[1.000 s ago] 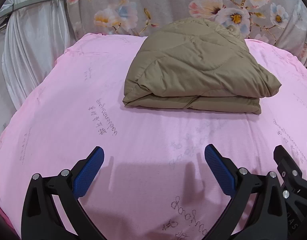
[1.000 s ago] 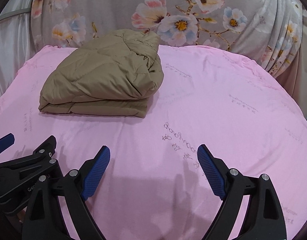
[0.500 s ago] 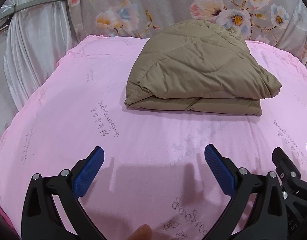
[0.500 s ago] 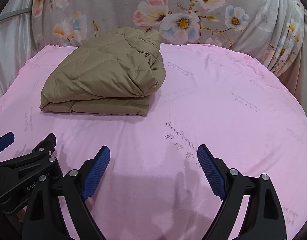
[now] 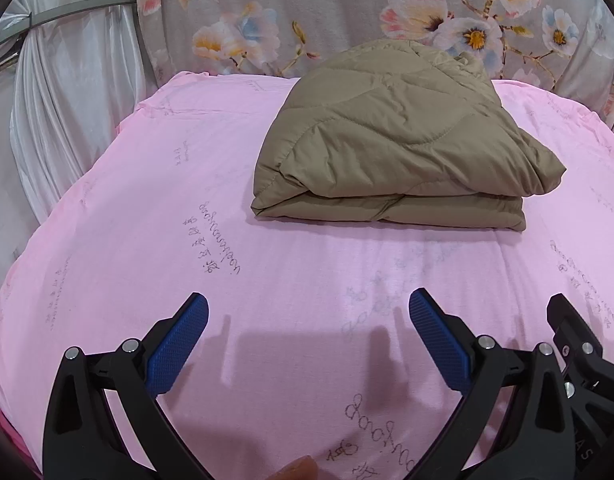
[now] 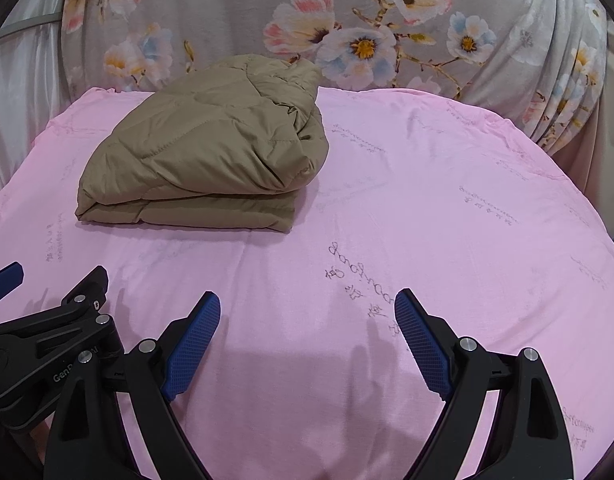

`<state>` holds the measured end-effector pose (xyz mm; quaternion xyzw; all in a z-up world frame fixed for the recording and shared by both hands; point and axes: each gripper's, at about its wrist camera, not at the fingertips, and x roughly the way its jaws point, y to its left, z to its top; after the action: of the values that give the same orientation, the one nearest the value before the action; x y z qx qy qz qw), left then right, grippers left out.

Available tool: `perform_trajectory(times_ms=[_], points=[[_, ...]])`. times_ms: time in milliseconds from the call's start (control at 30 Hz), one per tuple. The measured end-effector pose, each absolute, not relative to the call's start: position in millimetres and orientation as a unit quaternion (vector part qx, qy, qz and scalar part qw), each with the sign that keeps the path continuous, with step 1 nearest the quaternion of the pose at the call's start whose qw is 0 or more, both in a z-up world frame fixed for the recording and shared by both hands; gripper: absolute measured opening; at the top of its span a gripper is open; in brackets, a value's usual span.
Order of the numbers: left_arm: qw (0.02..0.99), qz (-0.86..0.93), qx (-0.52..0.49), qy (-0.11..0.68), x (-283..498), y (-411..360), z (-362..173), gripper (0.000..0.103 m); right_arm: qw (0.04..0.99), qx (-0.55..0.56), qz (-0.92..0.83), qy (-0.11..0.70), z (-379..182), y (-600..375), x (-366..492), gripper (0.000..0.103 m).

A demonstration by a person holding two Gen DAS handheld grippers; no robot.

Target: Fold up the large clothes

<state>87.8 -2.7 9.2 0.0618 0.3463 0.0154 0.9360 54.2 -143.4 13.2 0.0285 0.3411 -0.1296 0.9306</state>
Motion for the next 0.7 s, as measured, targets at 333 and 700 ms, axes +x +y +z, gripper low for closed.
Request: perform_trajectory(times_ms=[333, 700], points=[[0.936, 0.015, 0.062, 0.346, 88.0, -2.9, 9.2, 0.098, 0.931, 0.029, -0.129, 0.340, 12.8, -143.8, 54.2, 0.087], [0.936, 0.014, 0.061, 0.346, 87.6, -4.7, 10.0, 0.098, 0.931, 0.029, -0.133, 0.338, 14.8, -143.2, 54.1, 0.087]])
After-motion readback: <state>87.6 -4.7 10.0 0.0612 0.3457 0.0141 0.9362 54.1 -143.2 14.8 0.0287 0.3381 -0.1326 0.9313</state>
